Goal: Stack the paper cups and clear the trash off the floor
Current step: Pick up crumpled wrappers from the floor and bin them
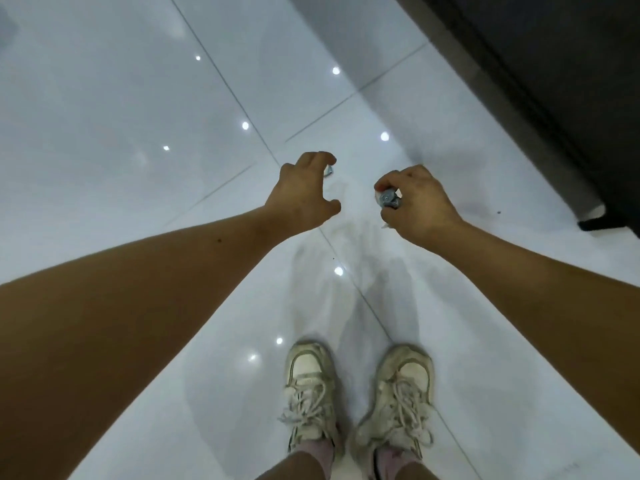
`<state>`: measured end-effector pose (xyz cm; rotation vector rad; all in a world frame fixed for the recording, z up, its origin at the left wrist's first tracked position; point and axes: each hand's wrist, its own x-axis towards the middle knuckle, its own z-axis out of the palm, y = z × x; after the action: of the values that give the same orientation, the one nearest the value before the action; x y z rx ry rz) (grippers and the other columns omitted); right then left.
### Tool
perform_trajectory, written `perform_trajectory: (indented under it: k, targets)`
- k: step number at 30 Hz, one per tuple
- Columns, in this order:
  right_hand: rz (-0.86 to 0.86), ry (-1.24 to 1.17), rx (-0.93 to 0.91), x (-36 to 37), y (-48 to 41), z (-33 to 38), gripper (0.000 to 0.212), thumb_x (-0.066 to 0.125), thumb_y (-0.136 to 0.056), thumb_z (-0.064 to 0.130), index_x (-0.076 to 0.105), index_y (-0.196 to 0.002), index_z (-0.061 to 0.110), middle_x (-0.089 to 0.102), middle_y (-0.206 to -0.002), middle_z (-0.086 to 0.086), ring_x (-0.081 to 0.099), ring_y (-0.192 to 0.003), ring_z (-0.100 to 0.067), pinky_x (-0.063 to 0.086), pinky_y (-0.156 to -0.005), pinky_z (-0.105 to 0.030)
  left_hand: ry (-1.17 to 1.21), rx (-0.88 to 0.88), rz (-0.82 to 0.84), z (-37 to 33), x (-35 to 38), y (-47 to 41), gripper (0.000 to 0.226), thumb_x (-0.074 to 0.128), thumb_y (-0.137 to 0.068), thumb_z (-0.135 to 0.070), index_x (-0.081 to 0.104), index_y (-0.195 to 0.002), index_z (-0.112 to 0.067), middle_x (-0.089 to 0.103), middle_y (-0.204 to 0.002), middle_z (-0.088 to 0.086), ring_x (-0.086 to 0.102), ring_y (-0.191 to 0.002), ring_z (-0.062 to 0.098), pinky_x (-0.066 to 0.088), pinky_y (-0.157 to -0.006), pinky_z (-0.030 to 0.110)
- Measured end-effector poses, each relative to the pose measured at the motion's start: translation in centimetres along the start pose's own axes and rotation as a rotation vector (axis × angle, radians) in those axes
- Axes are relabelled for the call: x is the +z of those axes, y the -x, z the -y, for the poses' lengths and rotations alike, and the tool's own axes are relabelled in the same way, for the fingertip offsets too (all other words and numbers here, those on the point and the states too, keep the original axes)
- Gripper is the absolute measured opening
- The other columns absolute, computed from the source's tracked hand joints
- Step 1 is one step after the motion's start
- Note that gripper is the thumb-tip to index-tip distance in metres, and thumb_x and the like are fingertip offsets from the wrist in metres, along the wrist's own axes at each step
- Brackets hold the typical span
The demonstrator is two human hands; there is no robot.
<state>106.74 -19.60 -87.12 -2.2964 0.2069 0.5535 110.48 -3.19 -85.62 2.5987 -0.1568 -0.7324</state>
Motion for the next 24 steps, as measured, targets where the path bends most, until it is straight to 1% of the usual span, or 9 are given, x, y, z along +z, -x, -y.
perform_trajectory:
  k: [2,5,8,12,15,17,19,22,24]
  targets:
    - [0.018,0.013,-0.041,2.8,-3.3,-1.3,0.034,0.052,-0.084,-0.001,0.058,-0.115,0.013,0.043,-0.124,-0.007,0.043,-0.087,-0.013,0.038,-0.074,-0.017,-0.005,-0.012,-0.012,2.7,2.2,-3.2,0.063,0.063,-0.081,-0.020,0.033,-0.136,-0.018,0.033,-0.145,0.000,0.033,-0.127,0.028,0.030,-0.089,0.024]
    - [0.020,0.037,-0.085,5.9,-8.5,-3.1,0.034,0.054,-0.084,0.002,0.058,-0.116,0.015,0.044,-0.125,-0.006,0.044,-0.090,-0.013,0.033,-0.073,-0.011,-0.016,0.000,-0.026,5.9,5.2,-8.0,0.065,0.065,-0.080,-0.022,0.033,-0.137,-0.018,0.033,-0.145,0.001,0.033,-0.126,0.029,0.034,-0.096,0.029]
    - [0.029,0.074,-0.112,7.8,-12.3,-4.3,0.035,0.056,-0.084,0.005,0.057,-0.118,0.016,0.044,-0.127,-0.005,0.050,-0.102,-0.018,0.031,-0.079,-0.012,0.014,-0.004,-0.075,8.2,7.1,-12.1,0.067,0.068,-0.078,-0.026,0.035,-0.136,-0.022,0.033,-0.145,0.001,0.032,-0.128,0.030,0.034,-0.100,0.033]
    - [0.016,0.137,-0.131,8.6,-16.0,-5.3,0.036,0.056,-0.085,0.005,0.056,-0.120,0.016,0.043,-0.129,-0.005,0.051,-0.109,-0.020,0.028,-0.080,-0.009,-0.025,0.022,0.016,10.1,9.0,-15.7,0.049,0.066,-0.079,-0.022,0.049,-0.125,-0.027,0.035,-0.140,0.005,0.035,-0.125,0.031,0.035,-0.100,0.034]
    - [-0.009,0.157,-0.145,8.1,-16.9,-4.5,0.037,0.057,-0.084,0.005,0.057,-0.120,0.016,0.043,-0.130,-0.005,0.050,-0.110,-0.020,0.029,-0.082,-0.010,-0.075,0.015,0.077,11.1,9.3,-16.2,0.025,0.061,-0.081,-0.015,0.061,-0.106,-0.019,0.047,-0.115,0.010,0.048,-0.110,0.028,0.041,-0.087,0.028]
    - [-0.003,0.153,-0.166,7.3,-16.3,-3.3,0.037,0.057,-0.084,0.004,0.057,-0.119,0.015,0.043,-0.129,-0.005,0.050,-0.101,-0.018,0.032,-0.082,-0.013,-0.052,0.005,0.048,11.5,8.3,-15.4,0.018,0.062,-0.079,-0.011,0.064,-0.097,-0.013,0.045,-0.101,0.006,0.051,-0.101,0.025,0.040,-0.079,0.024]
    - [0.011,0.146,-0.181,6.0,-14.8,-1.7,0.036,0.056,-0.084,0.003,0.058,-0.118,0.015,0.044,-0.127,-0.005,0.046,-0.092,-0.014,0.036,-0.079,-0.015,0.009,-0.013,0.008,11.4,6.4,-13.3,0.016,0.064,-0.078,-0.011,0.066,-0.094,-0.010,0.041,-0.092,0.001,0.048,-0.090,0.019,0.036,-0.073,0.019]
    - [0.023,0.138,-0.192,2.8,-11.7,2.2,0.034,0.056,-0.084,0.001,0.059,-0.115,0.015,0.045,-0.125,-0.005,0.045,-0.089,-0.012,0.038,-0.075,-0.014,0.075,-0.017,-0.045,9.9,1.1,-9.0,0.014,0.063,-0.077,-0.011,0.066,-0.090,-0.011,0.041,-0.083,-0.005,0.045,-0.083,0.013,0.031,-0.057,0.017]
    - [0.033,0.125,-0.210,0.3,-9.1,5.9,0.034,0.056,-0.083,0.001,0.060,-0.115,0.013,0.045,-0.125,-0.006,0.047,-0.088,-0.014,0.043,-0.078,-0.019,0.094,-0.005,-0.069,8.4,-3.1,-5.8,0.014,0.060,-0.077,-0.009,0.066,-0.089,-0.010,0.044,-0.084,-0.004,0.046,-0.082,0.013,0.029,-0.052,0.006]
